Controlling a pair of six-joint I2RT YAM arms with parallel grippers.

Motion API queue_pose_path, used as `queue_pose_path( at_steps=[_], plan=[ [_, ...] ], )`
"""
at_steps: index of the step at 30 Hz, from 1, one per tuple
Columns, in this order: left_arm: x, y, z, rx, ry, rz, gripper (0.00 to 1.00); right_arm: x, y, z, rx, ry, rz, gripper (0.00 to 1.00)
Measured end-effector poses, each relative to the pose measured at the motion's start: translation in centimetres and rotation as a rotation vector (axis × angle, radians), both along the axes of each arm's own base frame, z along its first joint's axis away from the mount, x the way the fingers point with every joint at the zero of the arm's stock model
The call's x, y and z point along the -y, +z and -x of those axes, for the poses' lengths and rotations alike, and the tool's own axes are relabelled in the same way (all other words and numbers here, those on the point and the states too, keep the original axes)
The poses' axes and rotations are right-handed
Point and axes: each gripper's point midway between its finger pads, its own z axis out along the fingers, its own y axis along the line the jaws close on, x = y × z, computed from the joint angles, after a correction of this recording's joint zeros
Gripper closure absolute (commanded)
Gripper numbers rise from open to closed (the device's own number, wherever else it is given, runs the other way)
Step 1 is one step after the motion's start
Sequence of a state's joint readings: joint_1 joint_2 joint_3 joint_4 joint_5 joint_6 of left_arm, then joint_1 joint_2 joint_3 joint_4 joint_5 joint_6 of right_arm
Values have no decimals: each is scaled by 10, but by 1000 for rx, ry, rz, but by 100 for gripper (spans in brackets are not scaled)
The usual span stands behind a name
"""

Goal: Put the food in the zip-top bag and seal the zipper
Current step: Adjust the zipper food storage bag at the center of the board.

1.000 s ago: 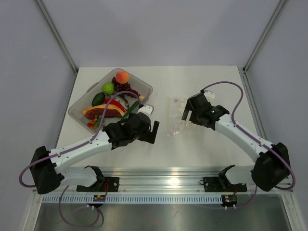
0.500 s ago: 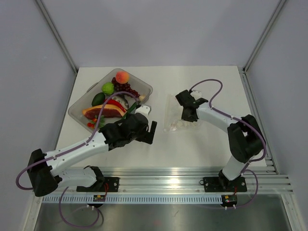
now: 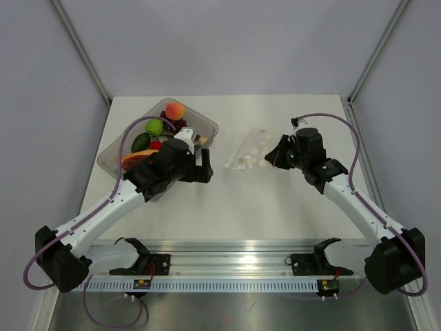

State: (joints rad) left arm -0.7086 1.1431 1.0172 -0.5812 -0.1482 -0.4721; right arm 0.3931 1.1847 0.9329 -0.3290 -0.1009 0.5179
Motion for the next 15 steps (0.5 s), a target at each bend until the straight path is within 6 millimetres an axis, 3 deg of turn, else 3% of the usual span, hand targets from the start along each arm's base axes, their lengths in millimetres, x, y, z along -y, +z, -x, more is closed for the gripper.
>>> queue_pose_path(
  at_steps=[3, 8, 9, 10, 11, 12, 13, 15],
  plan=[
    [1, 8, -3, -5, -9, 59, 1, -12, 5, 6, 22, 83, -83, 100],
    [5, 11, -4, -29, -21, 113, 1, -24, -11, 21, -24, 158, -137, 100],
    [6, 9, -4, -38, -25, 116, 1, -23, -15, 22, -38, 155, -134, 89],
    [7, 8, -4, -43, -27, 118, 1, -22, -19, 23, -57, 146, -128, 71],
    [8, 7, -4, -50, -30, 119, 1, -18, -25, 24, -81, 129, -110, 38],
    [8, 5, -4, -57, -31, 118, 1, -14, -33, 24, -116, 108, -84, 26],
    [9, 3, -4, -63, -31, 117, 1, -9, -42, 24, -147, 83, -53, 18],
    [8, 1, -5, -70, -26, 113, 1, 2, -58, 25, -208, 39, 14, 18]
  ],
)
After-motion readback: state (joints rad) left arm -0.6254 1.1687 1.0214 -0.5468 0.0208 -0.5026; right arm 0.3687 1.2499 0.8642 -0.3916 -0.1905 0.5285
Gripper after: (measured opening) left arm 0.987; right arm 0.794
